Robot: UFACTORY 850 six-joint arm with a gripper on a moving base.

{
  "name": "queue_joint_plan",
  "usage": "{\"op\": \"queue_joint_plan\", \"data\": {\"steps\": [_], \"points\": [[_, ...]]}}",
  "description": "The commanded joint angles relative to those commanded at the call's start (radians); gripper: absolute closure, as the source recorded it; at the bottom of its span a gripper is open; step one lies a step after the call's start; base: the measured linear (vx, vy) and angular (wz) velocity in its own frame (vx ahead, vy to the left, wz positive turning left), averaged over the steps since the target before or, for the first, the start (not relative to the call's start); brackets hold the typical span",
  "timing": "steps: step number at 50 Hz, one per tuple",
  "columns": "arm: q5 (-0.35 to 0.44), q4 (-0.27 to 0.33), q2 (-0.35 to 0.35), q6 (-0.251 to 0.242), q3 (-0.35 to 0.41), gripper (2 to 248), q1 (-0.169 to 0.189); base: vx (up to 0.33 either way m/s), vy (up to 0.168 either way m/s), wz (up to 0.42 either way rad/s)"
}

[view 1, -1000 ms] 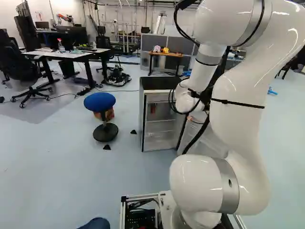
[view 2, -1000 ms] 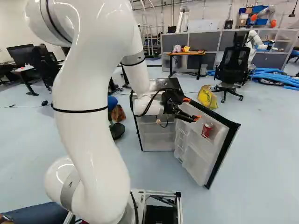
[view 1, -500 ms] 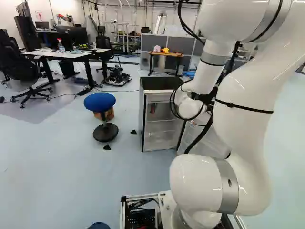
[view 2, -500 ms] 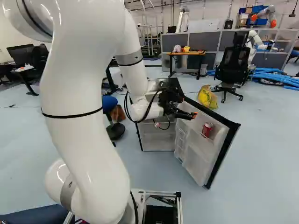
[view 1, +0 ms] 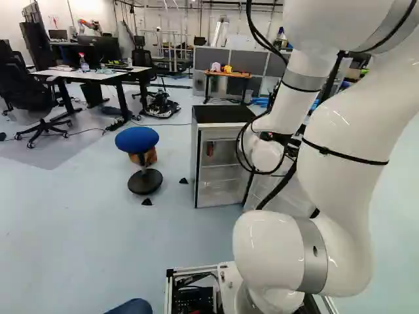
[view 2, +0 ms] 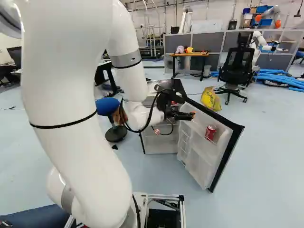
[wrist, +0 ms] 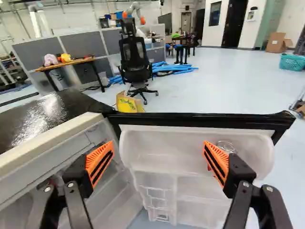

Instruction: Grab a drink from the fridge

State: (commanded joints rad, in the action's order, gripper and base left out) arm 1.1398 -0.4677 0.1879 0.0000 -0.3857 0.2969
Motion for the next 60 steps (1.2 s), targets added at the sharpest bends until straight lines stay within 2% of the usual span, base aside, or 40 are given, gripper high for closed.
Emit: {"op": "queue_joint_plan", "data": {"steps": [19,60], "points": [[-0.023,0.199,-0.063,0.000,0.077,3,0.021,0.000,0.000,0.000],[-0.099,0.630,0.069,0.000,0.046,3,0.021,0.000,0.000,0.000]]}}
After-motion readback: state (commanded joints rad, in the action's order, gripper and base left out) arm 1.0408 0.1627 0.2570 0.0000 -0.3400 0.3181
